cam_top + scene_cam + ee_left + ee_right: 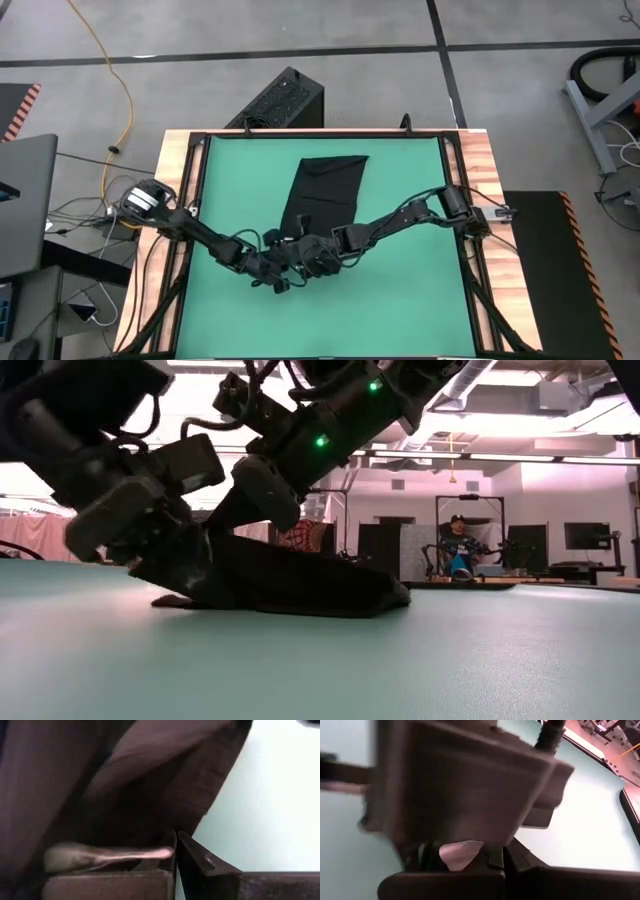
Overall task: Roll towel into tight, uniform cylinder
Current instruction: Roll the black towel
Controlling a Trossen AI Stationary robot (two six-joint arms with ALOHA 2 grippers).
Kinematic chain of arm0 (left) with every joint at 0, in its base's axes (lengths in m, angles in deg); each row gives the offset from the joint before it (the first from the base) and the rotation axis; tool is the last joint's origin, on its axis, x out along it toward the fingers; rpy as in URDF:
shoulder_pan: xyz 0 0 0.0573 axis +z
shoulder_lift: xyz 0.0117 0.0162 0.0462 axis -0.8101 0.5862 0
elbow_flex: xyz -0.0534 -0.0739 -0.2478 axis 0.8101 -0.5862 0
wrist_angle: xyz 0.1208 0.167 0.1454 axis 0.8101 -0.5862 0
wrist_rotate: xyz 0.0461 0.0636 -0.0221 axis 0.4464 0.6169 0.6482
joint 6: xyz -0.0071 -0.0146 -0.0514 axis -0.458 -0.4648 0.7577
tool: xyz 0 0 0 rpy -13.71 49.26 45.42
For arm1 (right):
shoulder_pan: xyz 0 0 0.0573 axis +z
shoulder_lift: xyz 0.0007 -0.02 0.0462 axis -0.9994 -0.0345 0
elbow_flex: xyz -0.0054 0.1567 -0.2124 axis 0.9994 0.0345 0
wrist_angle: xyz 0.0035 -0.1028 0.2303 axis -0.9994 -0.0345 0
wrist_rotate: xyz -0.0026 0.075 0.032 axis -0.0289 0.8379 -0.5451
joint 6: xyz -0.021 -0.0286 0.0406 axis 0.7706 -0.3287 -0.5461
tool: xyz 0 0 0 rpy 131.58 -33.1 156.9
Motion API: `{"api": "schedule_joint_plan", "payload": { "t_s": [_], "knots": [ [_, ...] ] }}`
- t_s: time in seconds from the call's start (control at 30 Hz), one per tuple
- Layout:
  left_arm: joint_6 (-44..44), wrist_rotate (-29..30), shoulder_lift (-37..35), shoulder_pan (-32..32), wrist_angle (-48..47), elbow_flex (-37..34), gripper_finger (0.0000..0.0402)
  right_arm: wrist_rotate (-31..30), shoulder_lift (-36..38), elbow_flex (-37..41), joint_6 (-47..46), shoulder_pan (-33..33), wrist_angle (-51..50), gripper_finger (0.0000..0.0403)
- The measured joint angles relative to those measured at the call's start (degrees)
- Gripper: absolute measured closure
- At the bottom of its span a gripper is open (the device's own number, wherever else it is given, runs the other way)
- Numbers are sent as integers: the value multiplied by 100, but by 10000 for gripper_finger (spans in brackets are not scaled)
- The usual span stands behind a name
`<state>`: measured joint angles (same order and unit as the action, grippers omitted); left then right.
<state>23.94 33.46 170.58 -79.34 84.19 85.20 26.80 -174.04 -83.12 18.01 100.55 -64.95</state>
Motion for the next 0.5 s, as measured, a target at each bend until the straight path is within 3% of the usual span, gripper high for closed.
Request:
{"api": "schedule_joint_plan", "payload": {
  "t_s": [0.5],
  "knots": [
    [143,-58,29,-9,-19,48,401,833,-74,0,-65,-170,132,401]
  ]
}}
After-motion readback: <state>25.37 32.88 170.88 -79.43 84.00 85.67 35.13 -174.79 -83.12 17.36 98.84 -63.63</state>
